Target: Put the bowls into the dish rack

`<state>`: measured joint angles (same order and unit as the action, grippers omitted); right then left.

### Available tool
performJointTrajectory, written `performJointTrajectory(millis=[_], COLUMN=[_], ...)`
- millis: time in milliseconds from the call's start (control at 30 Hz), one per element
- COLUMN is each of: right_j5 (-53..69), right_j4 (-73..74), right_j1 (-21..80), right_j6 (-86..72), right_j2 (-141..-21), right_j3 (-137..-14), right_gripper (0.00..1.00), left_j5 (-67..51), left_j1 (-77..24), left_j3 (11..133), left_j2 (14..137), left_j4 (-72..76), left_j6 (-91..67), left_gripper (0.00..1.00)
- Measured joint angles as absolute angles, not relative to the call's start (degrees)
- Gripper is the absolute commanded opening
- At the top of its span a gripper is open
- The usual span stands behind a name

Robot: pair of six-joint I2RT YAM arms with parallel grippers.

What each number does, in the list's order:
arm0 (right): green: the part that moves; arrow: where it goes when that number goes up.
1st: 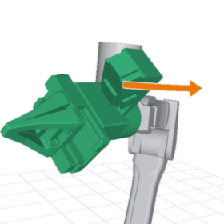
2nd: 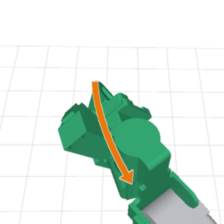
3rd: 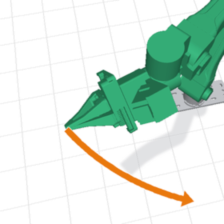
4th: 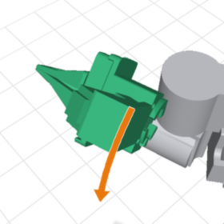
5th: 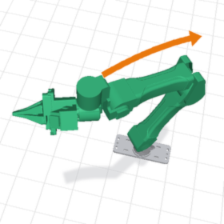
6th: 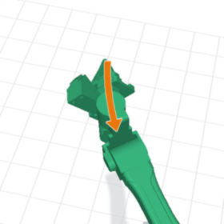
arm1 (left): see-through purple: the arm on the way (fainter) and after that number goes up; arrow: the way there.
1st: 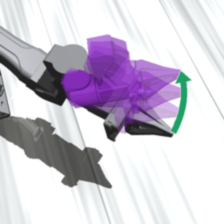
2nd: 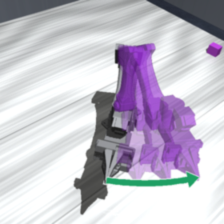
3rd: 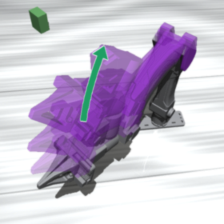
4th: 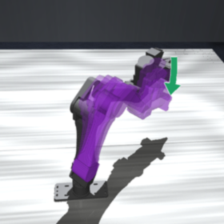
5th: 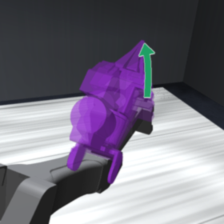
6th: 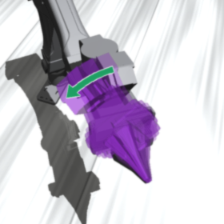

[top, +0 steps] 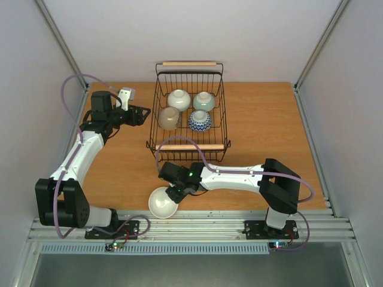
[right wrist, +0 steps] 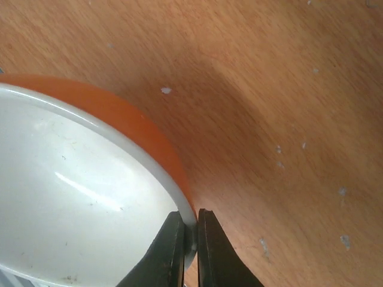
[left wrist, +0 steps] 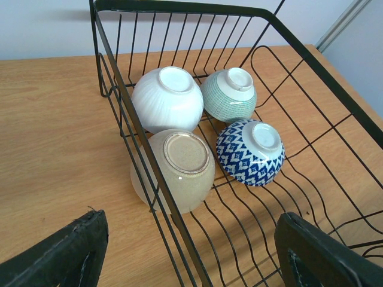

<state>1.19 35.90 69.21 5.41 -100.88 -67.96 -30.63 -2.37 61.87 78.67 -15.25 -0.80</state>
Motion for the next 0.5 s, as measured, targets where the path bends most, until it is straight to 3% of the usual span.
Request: performJointTrajectory(millis=[500], right_j5=[-3.77], right_j4=[37.63], right_j1=[69.69], right_j6=[5.43], right_j2=[-98.37], right_j3=[-68.31], right_gripper=[0.01], left_j5=[-30.61], left_j1=[-2.37], left_j3=[61.87], left_j2=[77.93], left_j4=[-15.27], left_j6=[-0.82], left_gripper=[0.76])
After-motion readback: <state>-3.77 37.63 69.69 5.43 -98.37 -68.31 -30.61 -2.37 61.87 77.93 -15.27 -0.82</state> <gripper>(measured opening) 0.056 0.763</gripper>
